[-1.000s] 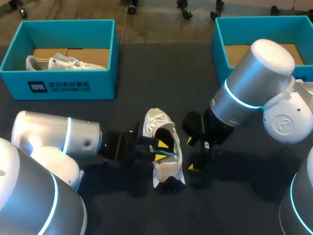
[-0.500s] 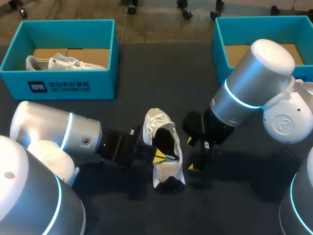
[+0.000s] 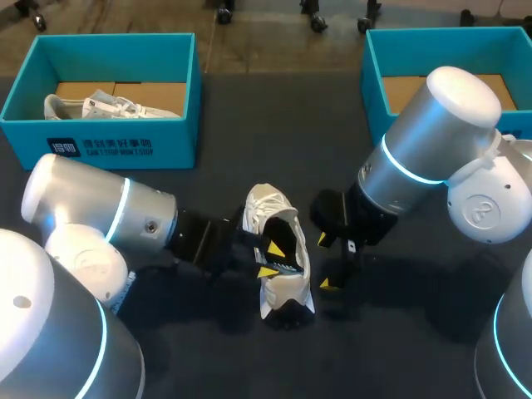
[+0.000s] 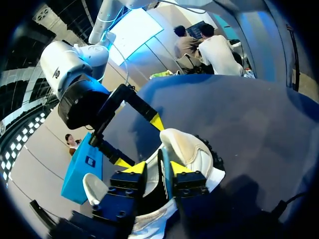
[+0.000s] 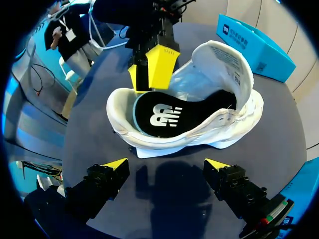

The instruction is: Take the shoe out of the shoebox, open the shoe tongue, remove and reinsert the insole, then place the shoe into the shoebox

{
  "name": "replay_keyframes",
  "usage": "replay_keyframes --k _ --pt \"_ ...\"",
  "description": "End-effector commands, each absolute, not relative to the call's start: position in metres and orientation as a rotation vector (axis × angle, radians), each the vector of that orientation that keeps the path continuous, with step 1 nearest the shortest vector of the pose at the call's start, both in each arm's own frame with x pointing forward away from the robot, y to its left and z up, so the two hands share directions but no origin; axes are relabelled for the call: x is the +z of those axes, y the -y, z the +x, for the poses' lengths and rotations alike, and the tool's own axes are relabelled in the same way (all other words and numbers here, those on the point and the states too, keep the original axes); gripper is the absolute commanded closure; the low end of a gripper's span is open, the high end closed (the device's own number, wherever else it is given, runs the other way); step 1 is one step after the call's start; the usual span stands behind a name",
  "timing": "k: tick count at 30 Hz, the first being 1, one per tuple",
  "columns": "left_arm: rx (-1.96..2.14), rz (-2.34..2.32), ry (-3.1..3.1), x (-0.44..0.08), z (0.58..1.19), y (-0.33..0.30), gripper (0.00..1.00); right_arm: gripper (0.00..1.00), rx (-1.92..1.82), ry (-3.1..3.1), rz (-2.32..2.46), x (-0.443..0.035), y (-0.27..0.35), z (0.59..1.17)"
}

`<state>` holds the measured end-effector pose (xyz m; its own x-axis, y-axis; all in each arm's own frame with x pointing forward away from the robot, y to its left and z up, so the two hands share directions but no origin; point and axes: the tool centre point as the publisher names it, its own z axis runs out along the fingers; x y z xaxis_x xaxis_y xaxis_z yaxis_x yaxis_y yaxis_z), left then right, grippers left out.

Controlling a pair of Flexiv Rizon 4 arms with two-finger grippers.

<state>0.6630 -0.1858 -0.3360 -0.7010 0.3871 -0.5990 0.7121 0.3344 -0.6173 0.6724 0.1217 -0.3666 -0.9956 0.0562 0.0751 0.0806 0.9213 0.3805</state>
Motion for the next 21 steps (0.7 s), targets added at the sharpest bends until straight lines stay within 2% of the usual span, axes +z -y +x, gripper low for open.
replay_keyframes --k 1,21 --pt "-1.308 1.011 -2.285 -0.322 0.661 0.173 0.59 0.0 -0.609 3.014 -0.088 -0.365 -0.122 0.672" --pt "-1.215 1.177 -2.406 -0.294 0.663 0.16 0.6 0.0 -0.632 2.963 0.116 -0.317 -0.04 0.68"
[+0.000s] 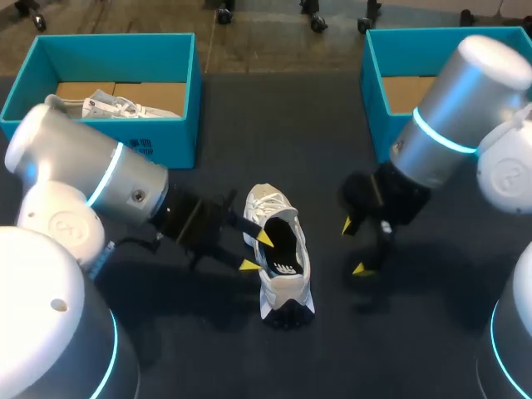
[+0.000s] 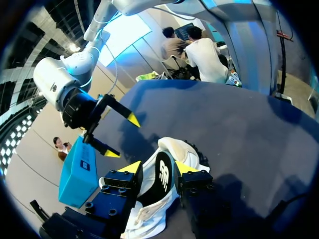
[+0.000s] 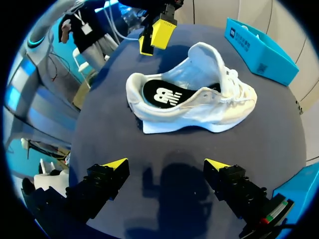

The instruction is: Take the shoe out of the shoebox, open the shoe tongue, remove and reinsert the insole, then place the shoe into the shoebox

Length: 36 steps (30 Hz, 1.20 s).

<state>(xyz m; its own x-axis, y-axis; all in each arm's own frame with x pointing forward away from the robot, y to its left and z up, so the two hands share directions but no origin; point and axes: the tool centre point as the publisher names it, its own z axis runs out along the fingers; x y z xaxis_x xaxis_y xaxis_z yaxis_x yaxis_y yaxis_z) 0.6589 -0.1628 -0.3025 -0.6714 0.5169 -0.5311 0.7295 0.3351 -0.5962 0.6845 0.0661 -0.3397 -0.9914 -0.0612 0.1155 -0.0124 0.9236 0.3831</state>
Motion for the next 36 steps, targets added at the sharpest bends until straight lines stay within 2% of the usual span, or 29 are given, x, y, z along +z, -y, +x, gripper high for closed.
replay_keyframes --k 1,4,17,25,27,28,29,36 --pt "-1.203 1.188 -2.414 -0.293 0.663 0.16 0.61 0.0 -0.653 2.957 0.171 -0.315 -0.034 0.681" --pt "-1.194 1.218 -2.434 -0.288 0.665 0.157 0.6 0.0 -0.704 2.941 0.379 -0.307 -0.02 0.679" --pt "-1.127 1.364 -2.518 -0.274 0.673 0.151 0.63 0.0 -0.704 2.941 0.379 -0.307 -0.02 0.679" --pt "-1.077 1.496 -2.566 -0.263 0.675 0.152 0.63 0.0 -0.636 2.916 0.389 -0.278 0.037 0.679" --pt "-1.038 1.541 -2.578 -0.262 0.675 0.152 0.66 0.0 -0.636 2.916 0.389 -0.278 0.037 0.679" --pt "-1.028 1.562 -2.589 -0.262 0.675 0.152 0.77 0.0 -0.636 2.916 0.389 -0.278 0.037 0.679" --pt "-0.981 1.612 -2.599 -0.26 0.675 0.151 0.99 0.0 -0.636 2.916 0.389 -0.278 0.037 0.679" --pt "-0.808 1.808 -2.619 -0.25 0.68 0.143 1.0 0.0 -0.636 2.916 0.389 -0.278 0.037 0.679"
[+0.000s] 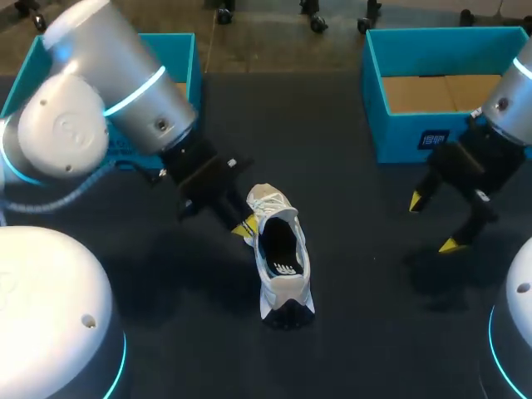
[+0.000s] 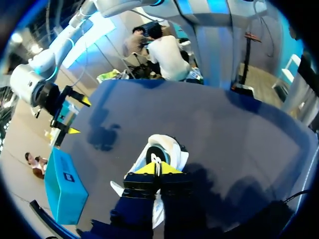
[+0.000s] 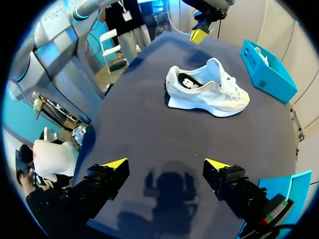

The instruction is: Take the shoe out of the shoebox, open the shoe tongue, remove and reinsert the insole, then place the shoe into the shoebox

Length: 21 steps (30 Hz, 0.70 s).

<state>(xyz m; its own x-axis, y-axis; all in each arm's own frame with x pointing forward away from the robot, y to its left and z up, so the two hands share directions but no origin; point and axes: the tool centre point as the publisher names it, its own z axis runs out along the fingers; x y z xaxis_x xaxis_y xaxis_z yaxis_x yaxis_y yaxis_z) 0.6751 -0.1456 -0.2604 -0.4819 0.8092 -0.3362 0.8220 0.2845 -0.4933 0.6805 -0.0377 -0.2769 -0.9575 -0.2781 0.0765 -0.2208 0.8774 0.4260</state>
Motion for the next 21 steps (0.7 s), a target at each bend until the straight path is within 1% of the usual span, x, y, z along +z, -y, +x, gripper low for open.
replay_keyframes --k 1,4,17,21 --pt "-0.783 1.833 -2.622 -0.248 0.682 0.143 1.0 0.0 -0.636 2.916 0.389 -0.278 0.037 0.679" --pt "-0.731 1.882 -2.64 -0.241 0.689 0.141 1.0 0.0 -0.636 2.916 0.389 -0.278 0.037 0.679" --pt "-0.731 1.882 -2.64 -0.241 0.689 0.141 1.0 0.0 -0.636 2.916 0.389 -0.278 0.037 0.679" --pt "-0.627 2.052 -2.553 -0.25 0.684 0.152 1.0 0.0 -0.636 2.916 0.389 -0.278 0.037 0.679"
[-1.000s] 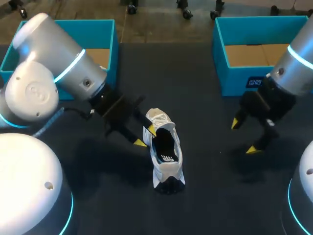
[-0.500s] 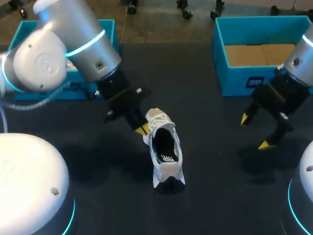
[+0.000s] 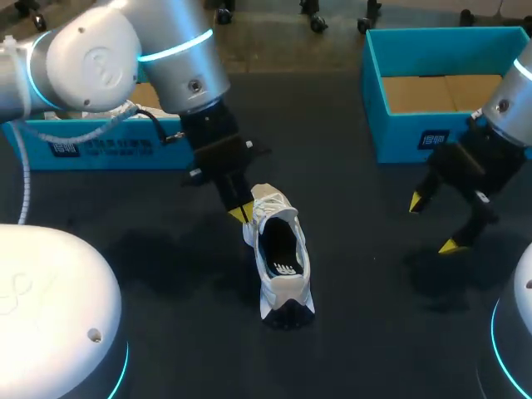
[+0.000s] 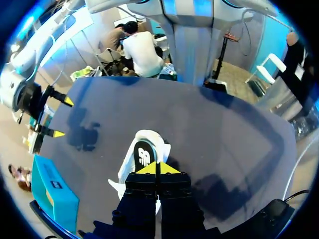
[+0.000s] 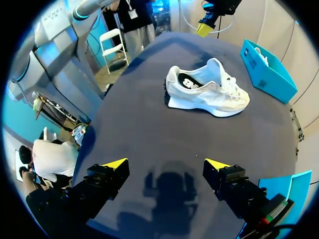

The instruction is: Take the shoe out of the shoebox, open the shoe tongue, remove and reinsert the insole, then place the shoe into the shoebox

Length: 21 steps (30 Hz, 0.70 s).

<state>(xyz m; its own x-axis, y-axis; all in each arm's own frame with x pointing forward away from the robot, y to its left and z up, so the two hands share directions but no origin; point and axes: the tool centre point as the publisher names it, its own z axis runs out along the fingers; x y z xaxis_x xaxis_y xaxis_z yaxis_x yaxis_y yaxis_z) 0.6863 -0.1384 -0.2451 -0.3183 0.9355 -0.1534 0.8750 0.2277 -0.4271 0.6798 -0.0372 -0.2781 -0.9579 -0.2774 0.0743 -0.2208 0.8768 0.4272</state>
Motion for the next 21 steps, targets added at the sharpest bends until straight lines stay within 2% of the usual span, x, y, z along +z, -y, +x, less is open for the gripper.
replay_keyframes --k 1,21 --pt "0.527 -1.83 2.264 -0.251 0.683 0.155 1.0 0.0 -0.636 2.916 0.389 -0.278 0.037 0.679" --pt "0.394 -2.006 2.136 -0.286 0.672 0.184 1.0 0.0 -0.636 2.916 0.389 -0.278 0.037 0.679"
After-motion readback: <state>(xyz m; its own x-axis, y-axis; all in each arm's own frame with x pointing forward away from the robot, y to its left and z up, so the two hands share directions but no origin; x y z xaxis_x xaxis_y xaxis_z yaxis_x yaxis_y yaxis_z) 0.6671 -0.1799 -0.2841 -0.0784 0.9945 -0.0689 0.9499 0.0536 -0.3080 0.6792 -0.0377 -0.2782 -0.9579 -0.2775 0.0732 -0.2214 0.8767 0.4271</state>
